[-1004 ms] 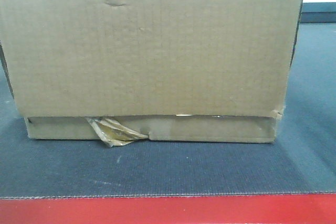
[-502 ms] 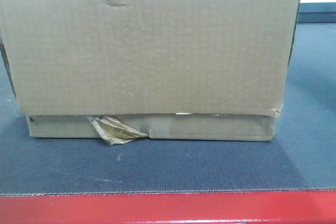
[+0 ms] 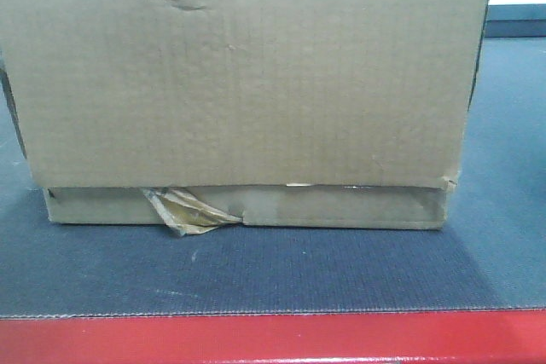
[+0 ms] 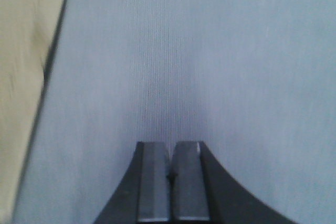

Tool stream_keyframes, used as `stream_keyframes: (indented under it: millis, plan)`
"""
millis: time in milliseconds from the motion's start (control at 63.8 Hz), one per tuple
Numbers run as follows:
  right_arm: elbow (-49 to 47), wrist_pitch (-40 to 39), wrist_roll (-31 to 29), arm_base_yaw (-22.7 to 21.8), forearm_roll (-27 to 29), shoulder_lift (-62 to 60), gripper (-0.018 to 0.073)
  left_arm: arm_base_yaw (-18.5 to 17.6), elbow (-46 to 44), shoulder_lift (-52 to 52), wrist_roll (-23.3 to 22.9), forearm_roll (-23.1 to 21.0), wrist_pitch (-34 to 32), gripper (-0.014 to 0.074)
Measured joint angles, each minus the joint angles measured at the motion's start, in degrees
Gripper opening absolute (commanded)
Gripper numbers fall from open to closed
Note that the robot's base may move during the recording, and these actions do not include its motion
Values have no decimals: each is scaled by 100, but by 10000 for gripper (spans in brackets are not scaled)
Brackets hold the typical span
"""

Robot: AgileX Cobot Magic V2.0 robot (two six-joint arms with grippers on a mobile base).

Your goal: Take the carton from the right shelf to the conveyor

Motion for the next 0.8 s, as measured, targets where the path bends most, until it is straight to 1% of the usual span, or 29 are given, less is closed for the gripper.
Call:
stream_keyframes:
  millis: [125, 282, 565, 690, 800]
  plan:
    - [779, -257, -60, 0, 0, -899, -69, 0, 451, -807, 0, 0, -104, -3]
    - [1320, -266, -73, 102, 0, -2298, -69, 0, 723, -1639, 0, 0, -153, -3]
    - [1384, -227, -73, 214, 0, -4696, -69, 0, 773, -2632, 0, 0, -164, -3]
    - [1384, -243, -73, 214, 0, -5377, -69, 0, 773, -2787, 0, 0, -141, -3]
    - [1384, -413, -73, 214, 0, -5539, -69, 0, 773, -2811, 0, 0, -141, -3]
